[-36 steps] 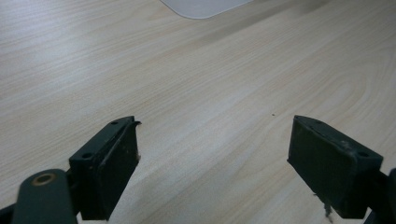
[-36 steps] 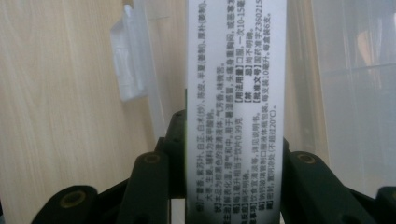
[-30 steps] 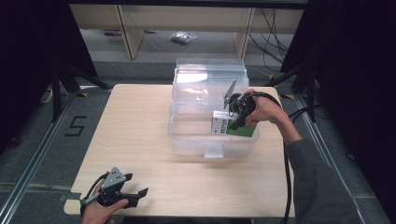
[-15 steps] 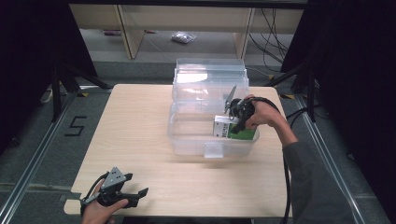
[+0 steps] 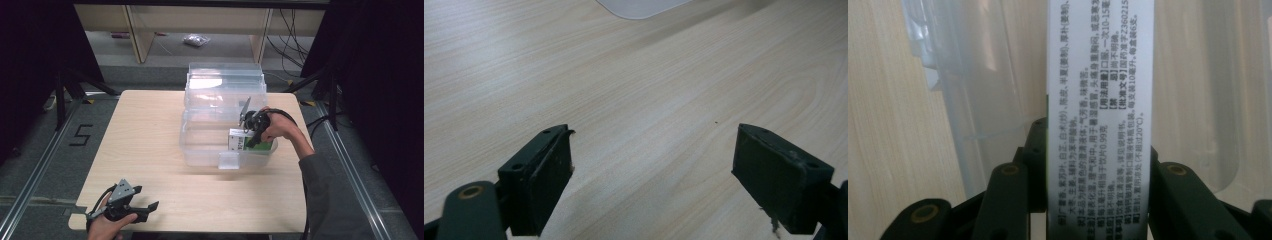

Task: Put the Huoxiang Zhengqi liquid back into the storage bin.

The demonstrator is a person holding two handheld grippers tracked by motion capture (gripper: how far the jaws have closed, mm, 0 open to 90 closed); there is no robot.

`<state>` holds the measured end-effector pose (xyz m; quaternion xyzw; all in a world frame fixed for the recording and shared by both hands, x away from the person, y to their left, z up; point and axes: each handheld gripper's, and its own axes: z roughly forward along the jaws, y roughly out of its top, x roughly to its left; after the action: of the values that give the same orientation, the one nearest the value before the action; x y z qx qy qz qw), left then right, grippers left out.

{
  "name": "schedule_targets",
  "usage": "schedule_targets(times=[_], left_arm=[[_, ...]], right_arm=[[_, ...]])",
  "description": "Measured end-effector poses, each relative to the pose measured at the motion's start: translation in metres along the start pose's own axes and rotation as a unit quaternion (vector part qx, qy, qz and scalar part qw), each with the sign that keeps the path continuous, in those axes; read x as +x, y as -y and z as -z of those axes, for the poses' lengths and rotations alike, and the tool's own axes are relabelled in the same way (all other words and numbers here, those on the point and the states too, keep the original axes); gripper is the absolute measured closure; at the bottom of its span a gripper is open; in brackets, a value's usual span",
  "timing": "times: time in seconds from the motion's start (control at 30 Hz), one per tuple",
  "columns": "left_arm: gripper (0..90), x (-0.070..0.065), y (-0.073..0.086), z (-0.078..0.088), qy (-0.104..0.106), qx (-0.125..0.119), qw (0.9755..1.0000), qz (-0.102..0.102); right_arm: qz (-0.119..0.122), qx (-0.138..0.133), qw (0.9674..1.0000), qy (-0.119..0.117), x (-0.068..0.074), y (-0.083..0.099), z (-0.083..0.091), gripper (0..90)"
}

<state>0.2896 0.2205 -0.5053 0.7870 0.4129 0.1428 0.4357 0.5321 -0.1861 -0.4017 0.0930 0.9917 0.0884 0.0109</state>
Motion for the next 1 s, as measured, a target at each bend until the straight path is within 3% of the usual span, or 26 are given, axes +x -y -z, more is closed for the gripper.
schedule_targets(times=[0.1,0.13,0.17,0.4,0.5,0.53,0.6,0.63,0.73,0.77,0.9,0.93,1.0], left_arm=[[15.5,0.0,0.0,0.0,0.0,-0.001,1.0,0.002],[15.4,0.0,0.0,0.0,0.0,-0.001,1.0,0.001],[15.4,0.0,0.0,0.0,0.003,-0.002,1.0,0.0],[15.4,0.0,0.0,0.0,0.003,-0.002,1.0,0.001],[15.4,-0.001,0.0,0.0,0.001,-0.002,1.0,0.001],[15.4,0.0,0.0,0.0,0.003,-0.002,1.0,0.0],[15.4,0.0,0.0,0.0,0.003,-0.002,1.0,0.0],[15.4,0.0,0.0,0.0,0.004,-0.003,1.0,-0.002],[15.4,0.0,0.0,0.0,0.004,-0.003,1.0,-0.002],[15.4,-0.001,0.0,0.0,0.001,-0.002,1.0,0.001],[15.4,-0.001,0.0,0.001,0.0,-0.001,1.0,-0.004],[15.4,-0.001,0.0,0.001,0.0,-0.001,1.0,-0.004],[15.4,-0.001,0.0,0.0,0.003,-0.004,1.0,0.0]], right_arm=[[0.004,0.005,1.0,-0.004,-0.001,-0.002,-0.004,64.3],[0.018,0.011,0.9998,0.001,-0.004,-0.003,-0.005,64.2],[0.009,0.005,0.9999,-0.009,-0.002,-0.004,-0.007,64.1],[0.006,0.01,0.9998,-0.014,-0.002,-0.005,-0.011,63.6],[0.022,0.022,0.9995,-0.007,-0.006,-0.003,-0.013,63.3],[0.015,0.02,0.9996,-0.011,-0.005,-0.003,-0.014,63.0],[0.023,0.029,0.9993,-0.01,-0.007,-0.001,-0.014,62.2],[0.011,0.026,0.9995,-0.015,-0.007,-0.001,-0.014,62.1],[0.014,0.011,0.9996,-0.021,-0.005,0.0,-0.006,59.1],[0.013,0.015,0.9998,-0.01,-0.004,-0.001,-0.003,58.7],[-0.013,-0.004,0.9999,-0.006,-0.001,0.002,0.007,54.3],[-0.006,-0.006,1.0,0.002,-0.003,0.004,0.01,52.8],[-0.019,-0.012,0.9997,0.002,-0.003,0.006,0.012,49.4]])
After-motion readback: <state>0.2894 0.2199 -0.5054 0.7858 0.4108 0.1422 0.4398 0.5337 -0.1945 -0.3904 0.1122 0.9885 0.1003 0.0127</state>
